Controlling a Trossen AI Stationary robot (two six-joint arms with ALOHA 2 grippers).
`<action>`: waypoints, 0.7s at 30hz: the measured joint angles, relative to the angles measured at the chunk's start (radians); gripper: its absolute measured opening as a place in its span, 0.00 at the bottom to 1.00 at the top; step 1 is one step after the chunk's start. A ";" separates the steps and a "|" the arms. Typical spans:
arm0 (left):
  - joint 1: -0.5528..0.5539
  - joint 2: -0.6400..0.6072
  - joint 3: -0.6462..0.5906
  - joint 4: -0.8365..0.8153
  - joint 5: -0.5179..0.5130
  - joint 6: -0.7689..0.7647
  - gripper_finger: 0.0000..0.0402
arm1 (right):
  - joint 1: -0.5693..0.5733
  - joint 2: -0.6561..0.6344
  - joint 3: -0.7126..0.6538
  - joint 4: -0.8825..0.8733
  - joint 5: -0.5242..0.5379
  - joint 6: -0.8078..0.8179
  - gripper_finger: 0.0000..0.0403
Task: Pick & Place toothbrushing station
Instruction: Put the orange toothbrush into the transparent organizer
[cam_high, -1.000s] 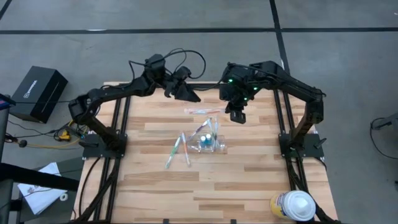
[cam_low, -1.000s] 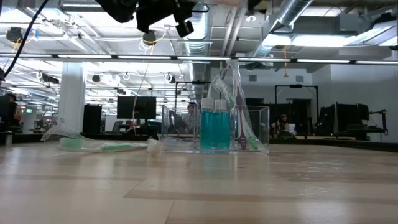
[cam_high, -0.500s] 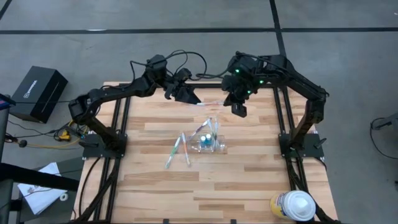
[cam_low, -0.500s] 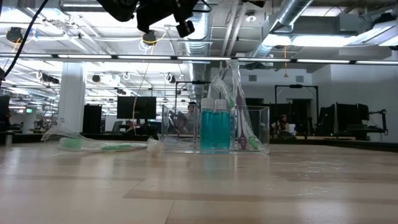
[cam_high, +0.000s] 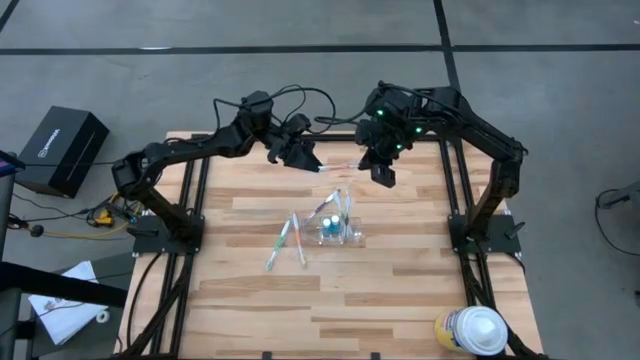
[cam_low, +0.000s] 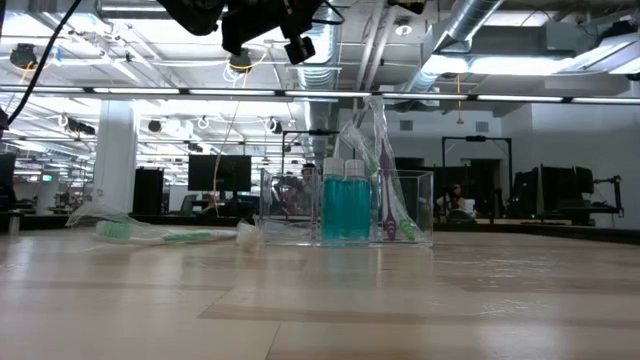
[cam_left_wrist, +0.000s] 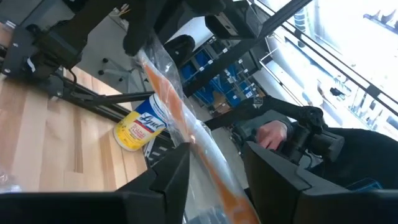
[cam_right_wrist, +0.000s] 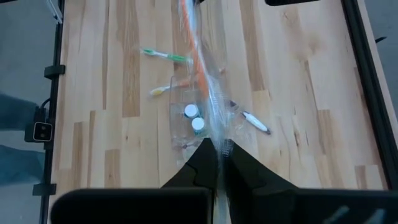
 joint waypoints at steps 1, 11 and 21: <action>0.000 0.000 0.000 -0.001 0.001 0.000 0.34 | 0.000 0.000 0.000 -0.001 0.000 0.000 0.01; 0.000 0.000 0.000 -0.008 0.008 0.021 0.14 | 0.001 0.000 0.000 0.012 0.000 0.000 0.01; 0.001 0.000 0.000 0.009 0.025 0.025 0.06 | -0.010 0.000 0.000 0.039 -0.008 -0.002 0.01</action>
